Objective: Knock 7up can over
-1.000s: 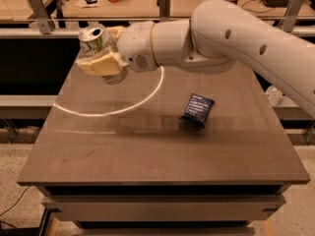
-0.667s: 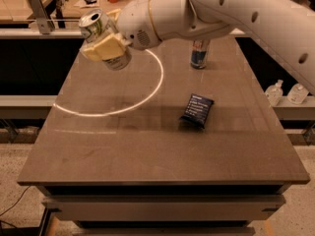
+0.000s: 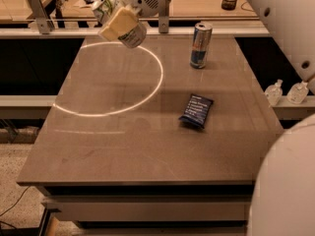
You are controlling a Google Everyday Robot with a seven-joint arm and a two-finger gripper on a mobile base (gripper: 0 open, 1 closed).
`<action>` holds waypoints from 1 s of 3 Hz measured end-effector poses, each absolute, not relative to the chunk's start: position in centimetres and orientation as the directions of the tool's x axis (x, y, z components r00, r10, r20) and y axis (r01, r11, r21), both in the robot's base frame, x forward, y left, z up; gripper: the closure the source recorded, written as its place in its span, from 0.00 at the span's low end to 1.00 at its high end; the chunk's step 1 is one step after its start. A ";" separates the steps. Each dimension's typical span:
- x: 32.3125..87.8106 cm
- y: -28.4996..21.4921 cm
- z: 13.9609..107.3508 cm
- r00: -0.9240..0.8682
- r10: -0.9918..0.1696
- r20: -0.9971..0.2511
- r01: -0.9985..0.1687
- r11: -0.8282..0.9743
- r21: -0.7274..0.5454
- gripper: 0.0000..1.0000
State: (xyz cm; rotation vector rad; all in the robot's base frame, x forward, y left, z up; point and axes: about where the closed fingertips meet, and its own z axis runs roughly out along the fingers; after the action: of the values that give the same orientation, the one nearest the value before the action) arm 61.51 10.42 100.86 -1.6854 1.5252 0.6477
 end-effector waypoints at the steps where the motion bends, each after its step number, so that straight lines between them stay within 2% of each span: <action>1: 60.1 9.4 100.3 0.191 -0.685 -0.703 -0.981 -0.104 -0.165 1.00; 2: 56.4 7.7 98.7 0.230 -0.765 -0.601 -0.970 -0.230 -0.079 1.00; 3: 53.6 5.9 97.6 0.250 -0.830 -0.499 -0.960 -0.279 -0.017 1.00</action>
Offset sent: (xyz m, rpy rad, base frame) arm -0.1378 -0.0931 -0.0443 -0.6153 0.2923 0.4532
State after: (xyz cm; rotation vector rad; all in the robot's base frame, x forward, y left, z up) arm 53.55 5.90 97.60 -2.2090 1.6507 0.5758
